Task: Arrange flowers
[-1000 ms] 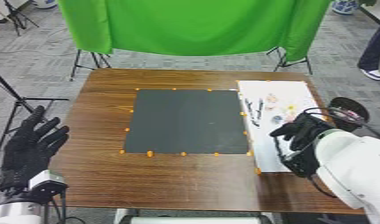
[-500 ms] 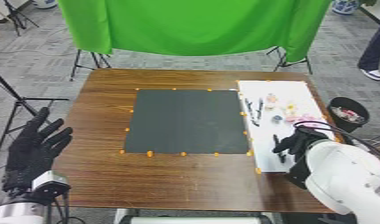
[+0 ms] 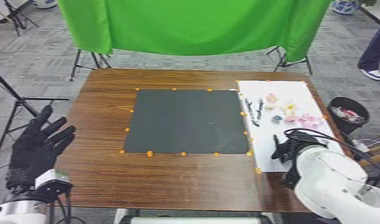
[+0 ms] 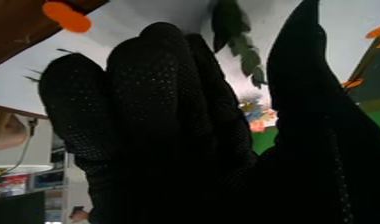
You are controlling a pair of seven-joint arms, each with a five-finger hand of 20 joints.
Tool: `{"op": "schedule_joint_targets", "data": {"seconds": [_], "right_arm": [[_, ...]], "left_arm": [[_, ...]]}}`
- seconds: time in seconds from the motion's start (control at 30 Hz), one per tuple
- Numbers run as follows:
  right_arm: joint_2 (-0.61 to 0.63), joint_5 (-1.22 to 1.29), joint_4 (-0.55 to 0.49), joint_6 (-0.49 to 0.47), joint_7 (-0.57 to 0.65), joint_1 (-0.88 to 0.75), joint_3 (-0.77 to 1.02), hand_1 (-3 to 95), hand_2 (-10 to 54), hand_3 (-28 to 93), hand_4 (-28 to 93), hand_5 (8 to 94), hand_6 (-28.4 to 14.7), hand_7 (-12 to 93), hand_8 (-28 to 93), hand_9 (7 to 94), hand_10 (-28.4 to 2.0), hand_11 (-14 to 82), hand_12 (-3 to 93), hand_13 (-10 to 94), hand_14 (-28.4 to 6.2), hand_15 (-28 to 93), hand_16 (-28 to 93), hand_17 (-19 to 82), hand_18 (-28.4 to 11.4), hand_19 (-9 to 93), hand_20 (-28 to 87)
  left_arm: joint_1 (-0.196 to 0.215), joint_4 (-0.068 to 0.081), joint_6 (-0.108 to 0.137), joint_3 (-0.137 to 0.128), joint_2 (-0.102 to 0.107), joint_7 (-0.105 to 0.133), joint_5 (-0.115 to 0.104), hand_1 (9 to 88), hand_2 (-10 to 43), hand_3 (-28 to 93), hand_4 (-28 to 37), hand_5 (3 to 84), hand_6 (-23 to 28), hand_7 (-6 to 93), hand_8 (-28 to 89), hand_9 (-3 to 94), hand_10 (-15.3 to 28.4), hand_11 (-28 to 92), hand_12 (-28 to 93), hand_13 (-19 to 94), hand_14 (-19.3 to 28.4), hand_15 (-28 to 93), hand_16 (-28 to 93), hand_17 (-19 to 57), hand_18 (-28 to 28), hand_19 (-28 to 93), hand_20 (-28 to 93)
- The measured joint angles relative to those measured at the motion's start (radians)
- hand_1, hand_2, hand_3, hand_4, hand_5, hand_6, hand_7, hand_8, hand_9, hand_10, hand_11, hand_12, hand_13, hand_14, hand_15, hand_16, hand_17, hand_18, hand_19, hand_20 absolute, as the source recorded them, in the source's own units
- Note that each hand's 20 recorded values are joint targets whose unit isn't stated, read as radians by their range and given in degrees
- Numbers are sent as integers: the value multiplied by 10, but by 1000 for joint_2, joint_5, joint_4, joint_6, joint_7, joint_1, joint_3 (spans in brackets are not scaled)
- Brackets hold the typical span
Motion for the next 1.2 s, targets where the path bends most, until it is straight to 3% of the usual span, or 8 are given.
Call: {"op": "schedule_joint_targets", "data": {"seconds": [0.27,0.4,0.5,0.73,0.9,1.07,1.2], "right_arm": [[2,-30,20,8,8,30,-40,423,-38,689,-169,691,-136,246,-55,742,-227,418,206,797,-129,636,133,711,-28,932,-94],[5,-55,28,13,10,44,-69,473,-62,681,-194,693,-123,251,133,757,-210,426,209,807,-118,624,137,706,-33,932,-64],[10,-104,41,15,10,71,-124,499,-74,668,-195,697,-116,258,174,761,-202,429,210,810,-114,621,139,703,-35,932,-55],[12,-184,68,15,22,127,-226,537,-76,655,-198,723,-96,269,188,789,-176,426,215,829,-101,612,140,704,-38,932,-25],[10,-195,77,27,25,135,-237,585,-55,675,-222,759,-71,274,184,836,-147,377,264,847,-89,607,157,696,-45,932,65],[12,-198,87,48,15,131,-230,591,-45,687,-231,770,-68,271,214,848,-148,390,254,852,-83,616,166,692,-49,932,131],[18,-198,93,64,3,130,-228,584,-39,701,-227,770,-69,279,238,847,-148,413,247,854,-79,631,174,691,-54,932,183]], "left_arm": [[-11,6,-6,5,1,-5,2,289,61,627,-221,311,55,85,-78,279,172,230,116,185,254,514,-103,-91,265,477,47],[-17,8,-11,5,1,-13,8,289,61,627,-221,311,56,85,-78,279,172,230,115,185,254,514,-103,-91,264,477,47],[-18,9,-12,5,1,-14,9,289,61,628,-221,311,56,85,-78,279,172,230,115,185,255,515,-103,-91,264,476,46],[-17,9,-13,5,1,-13,9,290,62,627,-221,311,56,85,-78,279,173,230,115,185,254,516,-104,-91,263,476,46],[-18,9,-15,4,-1,-19,11,289,62,627,-220,311,56,86,-78,279,173,230,115,185,254,515,-104,-91,263,476,47],[-18,9,-17,3,-8,-27,19,289,62,627,-220,311,56,85,-78,279,173,230,115,185,254,515,-104,-91,264,477,48],[-12,9,-15,5,-1,-12,7,289,62,628,-221,312,56,85,-78,279,172,230,114,185,255,516,-105,-91,264,477,48]]}}
